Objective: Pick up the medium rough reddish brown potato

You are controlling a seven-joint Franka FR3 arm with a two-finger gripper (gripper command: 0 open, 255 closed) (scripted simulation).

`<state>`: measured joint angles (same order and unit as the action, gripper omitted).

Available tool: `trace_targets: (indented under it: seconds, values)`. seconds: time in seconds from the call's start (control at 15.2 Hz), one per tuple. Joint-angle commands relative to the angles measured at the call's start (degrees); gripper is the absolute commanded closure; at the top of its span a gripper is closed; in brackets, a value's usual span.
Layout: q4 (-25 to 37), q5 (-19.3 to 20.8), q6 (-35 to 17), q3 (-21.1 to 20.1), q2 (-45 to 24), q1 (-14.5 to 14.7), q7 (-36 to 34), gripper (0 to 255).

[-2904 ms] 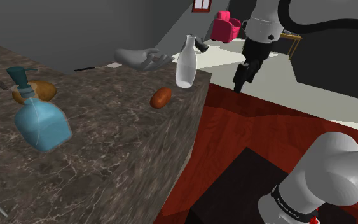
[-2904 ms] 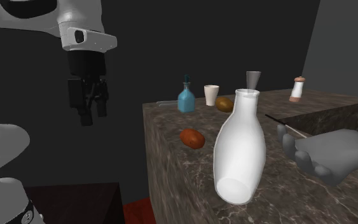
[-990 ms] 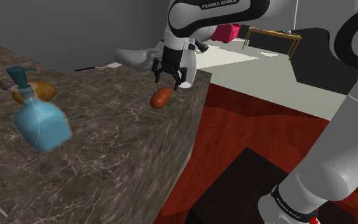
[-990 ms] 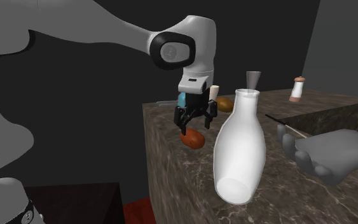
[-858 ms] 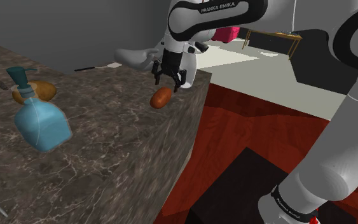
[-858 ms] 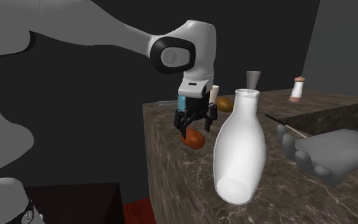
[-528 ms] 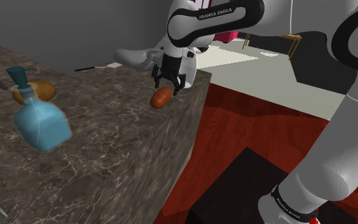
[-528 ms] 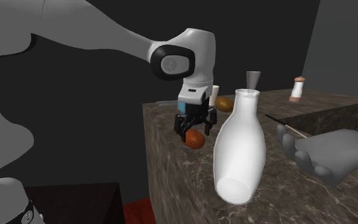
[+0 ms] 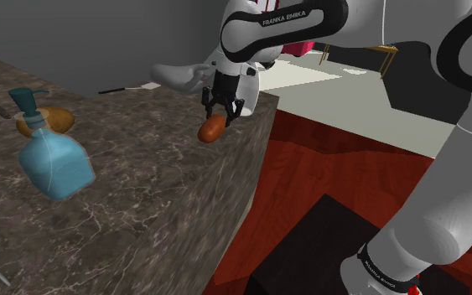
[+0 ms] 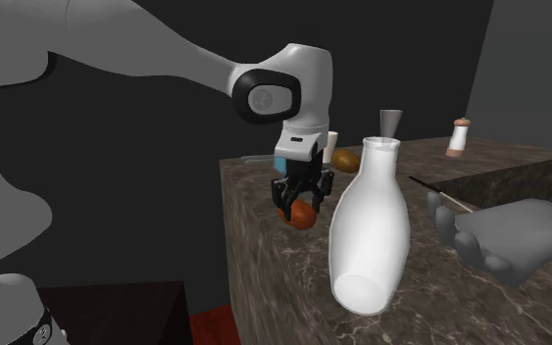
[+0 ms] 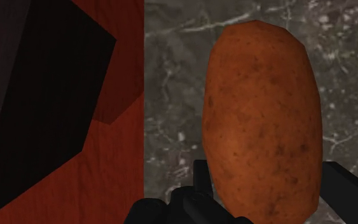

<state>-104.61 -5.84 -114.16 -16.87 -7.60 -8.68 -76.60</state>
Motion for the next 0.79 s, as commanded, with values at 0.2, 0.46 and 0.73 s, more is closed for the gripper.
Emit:
trace_targets:
  seconds: [0.2,0.46,0.73]
  values:
    - [1.0,-0.1,1.4,0.0,0.3,0.0,-0.1,255]
    - [3.5,-0.1,4.4,0.0,0.8,-0.1,-0.3,255]
    - [6.2,-0.1,7.4,0.0,1.1,-0.1,-0.6,255]
